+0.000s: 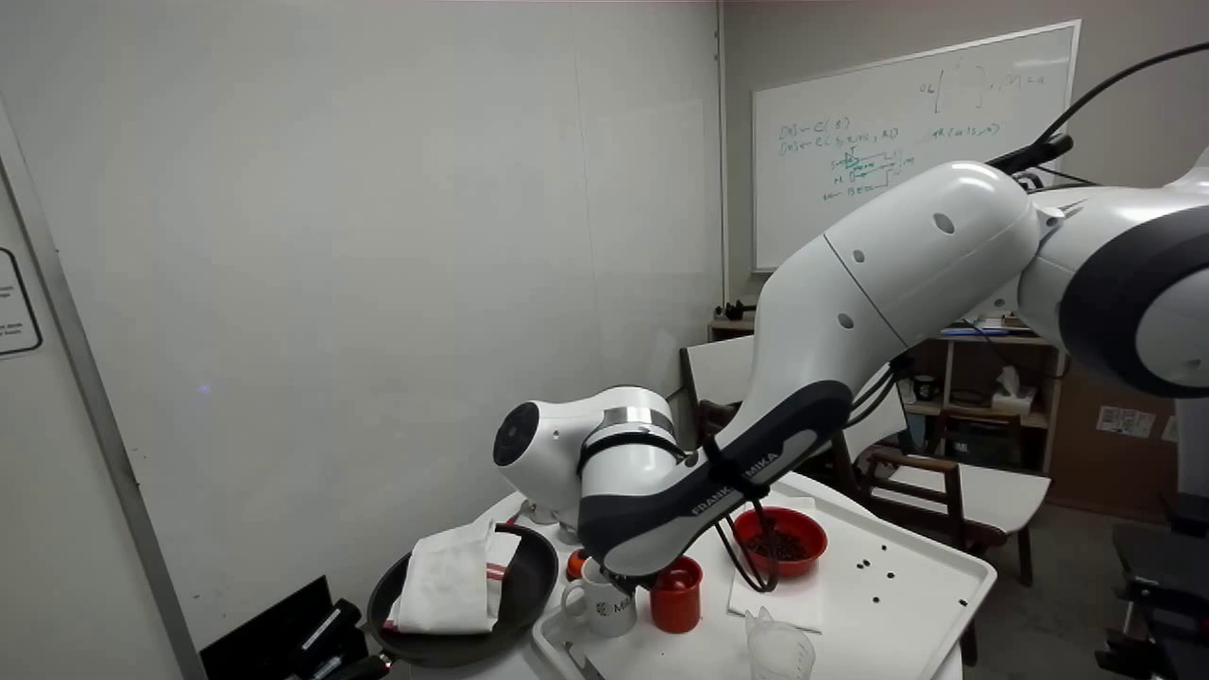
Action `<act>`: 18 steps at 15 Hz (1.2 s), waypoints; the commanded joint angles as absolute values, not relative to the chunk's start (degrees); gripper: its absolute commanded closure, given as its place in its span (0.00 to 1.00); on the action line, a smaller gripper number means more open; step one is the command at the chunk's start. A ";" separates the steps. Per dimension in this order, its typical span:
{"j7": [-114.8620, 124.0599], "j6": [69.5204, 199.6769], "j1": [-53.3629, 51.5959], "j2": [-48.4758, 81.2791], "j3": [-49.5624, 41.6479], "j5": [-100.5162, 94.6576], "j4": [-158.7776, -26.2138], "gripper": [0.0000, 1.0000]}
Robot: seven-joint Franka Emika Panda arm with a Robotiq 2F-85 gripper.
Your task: Remove the spoon from the red mug on the left and place it in the red bowl
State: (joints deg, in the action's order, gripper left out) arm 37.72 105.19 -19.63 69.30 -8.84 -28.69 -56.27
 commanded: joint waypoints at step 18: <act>30.00 107.47 -17.81 75.41 -8.66 -28.27 -48.24 0.00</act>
State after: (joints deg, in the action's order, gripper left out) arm 29.94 107.09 -18.14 73.53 -8.54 -28.36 -51.43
